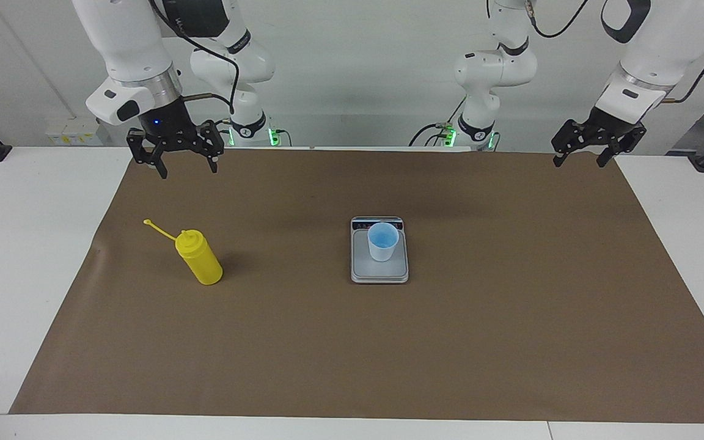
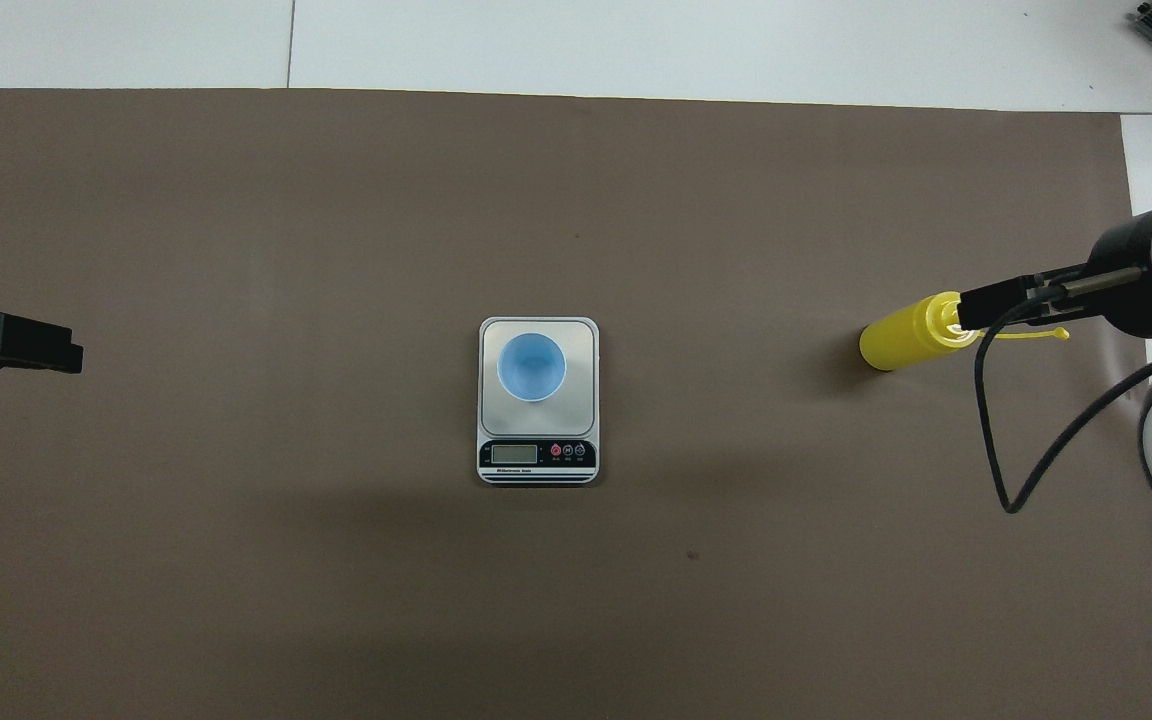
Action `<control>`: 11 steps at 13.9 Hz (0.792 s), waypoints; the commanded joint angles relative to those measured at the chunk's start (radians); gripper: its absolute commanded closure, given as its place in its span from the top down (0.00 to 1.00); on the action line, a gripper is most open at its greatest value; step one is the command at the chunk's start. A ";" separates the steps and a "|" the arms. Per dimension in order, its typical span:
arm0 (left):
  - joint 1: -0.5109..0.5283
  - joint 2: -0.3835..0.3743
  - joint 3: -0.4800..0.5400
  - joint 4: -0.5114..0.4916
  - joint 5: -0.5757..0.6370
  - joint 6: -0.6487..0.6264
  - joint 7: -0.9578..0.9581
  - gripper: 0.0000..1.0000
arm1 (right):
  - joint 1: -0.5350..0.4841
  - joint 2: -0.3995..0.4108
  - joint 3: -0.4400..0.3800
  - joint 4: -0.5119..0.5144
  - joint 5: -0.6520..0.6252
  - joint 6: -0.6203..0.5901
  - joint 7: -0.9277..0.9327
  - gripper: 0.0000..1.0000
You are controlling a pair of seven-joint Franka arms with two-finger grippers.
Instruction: Pour seasoning into cup on scale with both arms
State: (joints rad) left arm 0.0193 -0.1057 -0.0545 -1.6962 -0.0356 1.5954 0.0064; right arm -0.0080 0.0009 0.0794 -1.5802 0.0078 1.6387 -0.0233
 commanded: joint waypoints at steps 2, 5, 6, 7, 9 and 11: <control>0.011 -0.029 -0.005 -0.033 -0.012 0.008 -0.008 1.00 | -0.013 -0.061 0.008 -0.099 -0.015 -0.007 0.091 1.00; 0.011 -0.031 -0.005 -0.033 -0.012 0.008 -0.008 1.00 | -0.024 -0.090 0.005 -0.153 -0.014 -0.008 0.088 1.00; 0.011 -0.031 -0.005 -0.033 -0.012 0.008 -0.008 1.00 | -0.045 -0.090 0.005 -0.153 -0.015 -0.005 0.080 1.00; 0.013 -0.031 -0.007 -0.033 -0.012 0.008 -0.008 1.00 | -0.053 -0.090 0.003 -0.155 -0.015 0.006 0.080 1.00; 0.013 -0.031 -0.005 -0.033 -0.012 0.008 -0.008 1.00 | -0.061 -0.090 0.003 -0.155 -0.015 0.009 0.086 1.00; 0.011 -0.031 -0.005 -0.033 -0.012 0.008 -0.008 1.00 | -0.061 -0.084 0.002 -0.144 -0.029 -0.003 0.089 1.00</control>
State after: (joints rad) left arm 0.0193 -0.1057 -0.0545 -1.6962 -0.0356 1.5954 0.0064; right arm -0.0629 -0.0645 0.0748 -1.7032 0.0065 1.6289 0.0499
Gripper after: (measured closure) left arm 0.000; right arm 0.000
